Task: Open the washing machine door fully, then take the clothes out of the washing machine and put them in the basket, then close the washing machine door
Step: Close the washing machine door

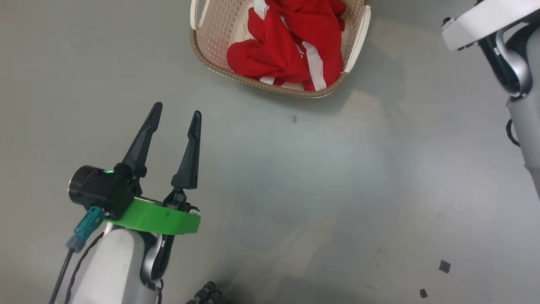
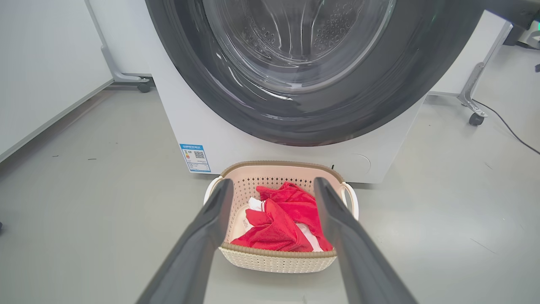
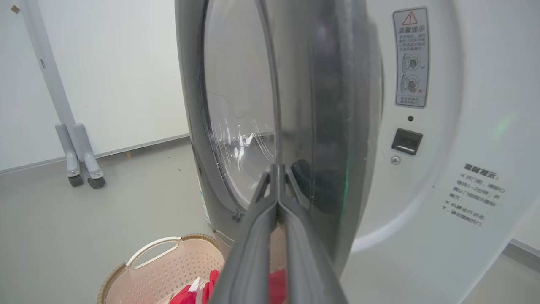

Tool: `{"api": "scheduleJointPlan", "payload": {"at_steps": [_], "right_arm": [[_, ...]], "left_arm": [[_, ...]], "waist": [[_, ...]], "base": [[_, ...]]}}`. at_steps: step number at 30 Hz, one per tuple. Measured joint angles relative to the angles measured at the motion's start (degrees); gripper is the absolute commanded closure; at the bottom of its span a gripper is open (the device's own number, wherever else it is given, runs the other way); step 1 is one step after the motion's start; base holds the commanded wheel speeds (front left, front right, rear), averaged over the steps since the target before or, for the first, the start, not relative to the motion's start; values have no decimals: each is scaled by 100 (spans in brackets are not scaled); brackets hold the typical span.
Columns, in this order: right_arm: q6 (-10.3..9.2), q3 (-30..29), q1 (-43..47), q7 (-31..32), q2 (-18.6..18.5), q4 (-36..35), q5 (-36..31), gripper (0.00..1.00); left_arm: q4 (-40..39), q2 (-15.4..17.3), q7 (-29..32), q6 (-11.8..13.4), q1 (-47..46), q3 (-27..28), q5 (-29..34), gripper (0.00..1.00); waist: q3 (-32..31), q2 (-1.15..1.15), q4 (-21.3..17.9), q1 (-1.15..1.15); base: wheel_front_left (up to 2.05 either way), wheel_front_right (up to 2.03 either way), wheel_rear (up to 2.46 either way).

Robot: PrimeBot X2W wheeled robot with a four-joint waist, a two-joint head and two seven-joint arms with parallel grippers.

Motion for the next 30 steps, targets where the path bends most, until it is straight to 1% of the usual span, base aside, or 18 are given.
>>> {"api": "scheduleJointPlan", "payload": {"at_steps": [5, 11, 19, 30], "right_arm": [[1, -98, -458, 29, -198, 55, -41, 100], [0, -149, -940, 145, -513, 223, -121, 100], [1, -7, -1289, 120, -570, 495, -111, 100], [2, 85, -2073, 232, -710, 823, -124, 100]], "left_arm": [[-33, -15, 0, 0, -162, -42, -25, 0], [20, -38, 0, -3, -255, -85, -209, 0], [107, -47, -1, -4, -277, -123, -304, 0], [119, -51, -1, -9, -411, -219, -417, 0]], "waist": [[243, 0, -7, 0], [514, 0, 40, 0], [732, 0, 122, 1], [889, 0, 156, 0]], "base": [[0, 0, 0], [0, 0, 0], [0, 0, 0], [0, 0, 0]]}}
